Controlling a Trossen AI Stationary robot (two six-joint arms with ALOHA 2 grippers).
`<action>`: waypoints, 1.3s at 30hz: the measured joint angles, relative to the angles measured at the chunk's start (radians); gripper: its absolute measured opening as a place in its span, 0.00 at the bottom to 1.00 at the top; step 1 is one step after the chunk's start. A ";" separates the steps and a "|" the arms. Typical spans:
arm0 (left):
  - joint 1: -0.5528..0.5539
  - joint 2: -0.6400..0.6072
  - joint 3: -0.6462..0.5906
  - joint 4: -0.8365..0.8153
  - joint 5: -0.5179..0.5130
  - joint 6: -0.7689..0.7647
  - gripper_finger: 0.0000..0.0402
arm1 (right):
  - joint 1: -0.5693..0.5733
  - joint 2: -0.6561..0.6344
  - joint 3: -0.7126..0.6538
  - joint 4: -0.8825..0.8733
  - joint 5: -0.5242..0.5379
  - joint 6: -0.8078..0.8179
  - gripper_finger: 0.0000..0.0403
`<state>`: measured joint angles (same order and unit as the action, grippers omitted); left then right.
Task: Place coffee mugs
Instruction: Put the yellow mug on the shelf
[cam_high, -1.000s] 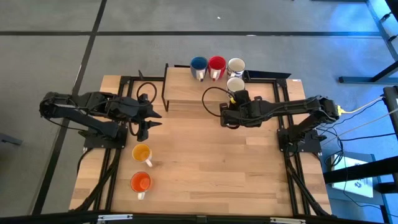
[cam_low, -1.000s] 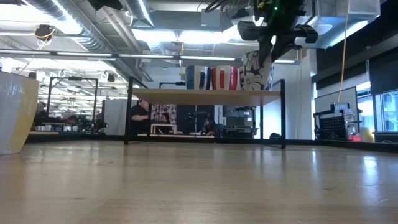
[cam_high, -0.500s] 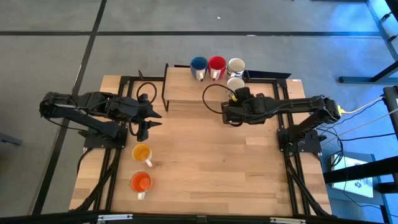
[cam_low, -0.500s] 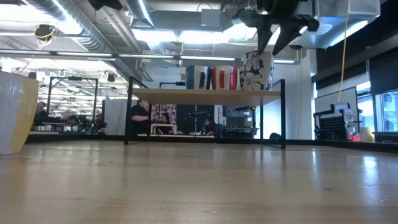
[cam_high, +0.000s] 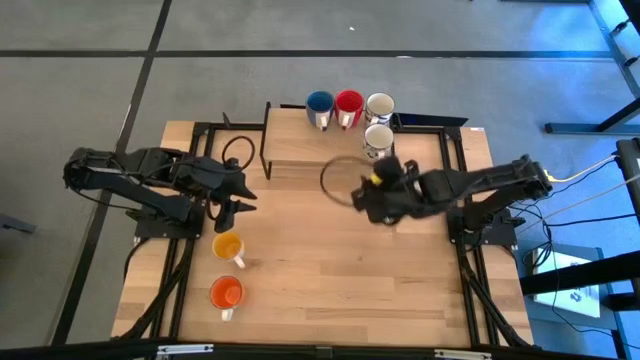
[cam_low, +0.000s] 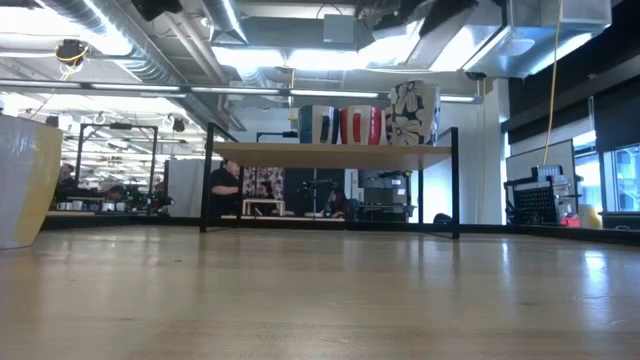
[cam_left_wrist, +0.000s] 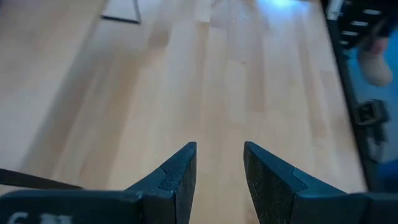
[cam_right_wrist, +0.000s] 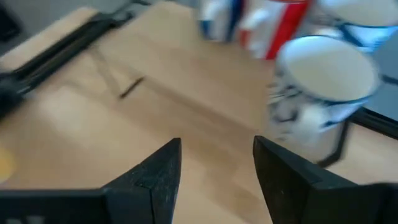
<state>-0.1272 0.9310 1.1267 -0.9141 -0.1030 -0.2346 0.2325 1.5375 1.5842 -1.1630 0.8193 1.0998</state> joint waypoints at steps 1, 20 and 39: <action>0.000 0.000 0.000 -0.004 0.020 -0.012 0.32 | 0.026 0.004 0.000 0.017 0.003 -0.016 0.46; -0.195 0.116 -0.002 -0.389 0.038 -0.426 0.32 | 0.226 0.234 -0.090 0.419 -0.097 -0.167 0.46; -0.246 0.052 -0.324 -0.336 0.080 -0.661 0.42 | 0.225 0.248 -0.090 0.432 -0.097 -0.170 0.46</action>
<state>-0.3736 0.9832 0.8030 -1.2497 -0.0235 -0.8955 0.4580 1.7851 1.4940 -0.7311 0.7219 0.9302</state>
